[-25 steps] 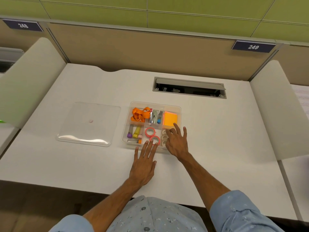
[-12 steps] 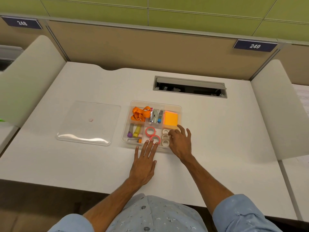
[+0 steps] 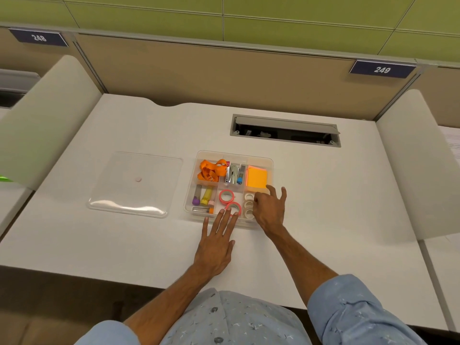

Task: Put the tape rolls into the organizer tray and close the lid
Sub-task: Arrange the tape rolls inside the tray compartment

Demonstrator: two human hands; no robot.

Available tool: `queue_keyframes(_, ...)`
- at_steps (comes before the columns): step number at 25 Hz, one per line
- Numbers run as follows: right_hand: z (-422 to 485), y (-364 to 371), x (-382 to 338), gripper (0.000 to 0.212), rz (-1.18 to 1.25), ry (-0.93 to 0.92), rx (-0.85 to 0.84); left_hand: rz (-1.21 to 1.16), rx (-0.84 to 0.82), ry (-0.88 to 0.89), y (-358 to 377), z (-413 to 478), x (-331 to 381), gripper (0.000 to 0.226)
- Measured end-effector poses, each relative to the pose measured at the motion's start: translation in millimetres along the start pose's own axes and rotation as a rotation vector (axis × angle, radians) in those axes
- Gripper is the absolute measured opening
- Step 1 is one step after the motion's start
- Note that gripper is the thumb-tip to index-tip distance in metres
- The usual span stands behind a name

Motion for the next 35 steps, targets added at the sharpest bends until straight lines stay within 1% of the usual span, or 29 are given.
queue_keyframes(6,6,-9,-6,0.027,0.015,0.044,0.116,-0.02,0.001,0.0,-1,0,-2,0.077)
queue_keyframes(8,10,-11,-9,0.03,0.013,0.064,0.124,-0.019,0.001,0.004,-1,1,-2,0.077)
queue_keyframes(12,11,-7,-11,0.038,-0.008,0.108,0.07,-0.021,-0.011,0.008,1,1,-3,0.077)
queue_keyframes(15,4,0,-9,0.053,-0.03,0.078,0.032,-0.025,-0.013,0.013,2,2,-4,0.077)
queue_keyframes(18,-1,5,-9,0.059,-0.05,0.061,-0.002,-0.009,-0.023,0.021,2,2,-5,0.076)
queue_keyframes(26,2,5,-15,0.051,-0.024,0.093,-0.02,-0.026,-0.03,0.023,1,2,-5,0.076)
queue_keyframes(31,3,5,-14,0.054,-0.014,0.095,-0.028,-0.024,-0.02,0.019,2,2,-4,0.077)
queue_keyframes(35,2,1,-7,0.051,0.035,0.035,-0.039,-0.04,-0.003,0.015,2,1,-2,0.078)
Point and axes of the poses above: each hand's wrist, its own z-axis towards the middle knuckle, its own y-axis out of the palm, x = y × z, the point moved 4 cm from there along z, towards the middle knuckle, and after that the axes turned 13 degrees about z, right-handed, at the moved point
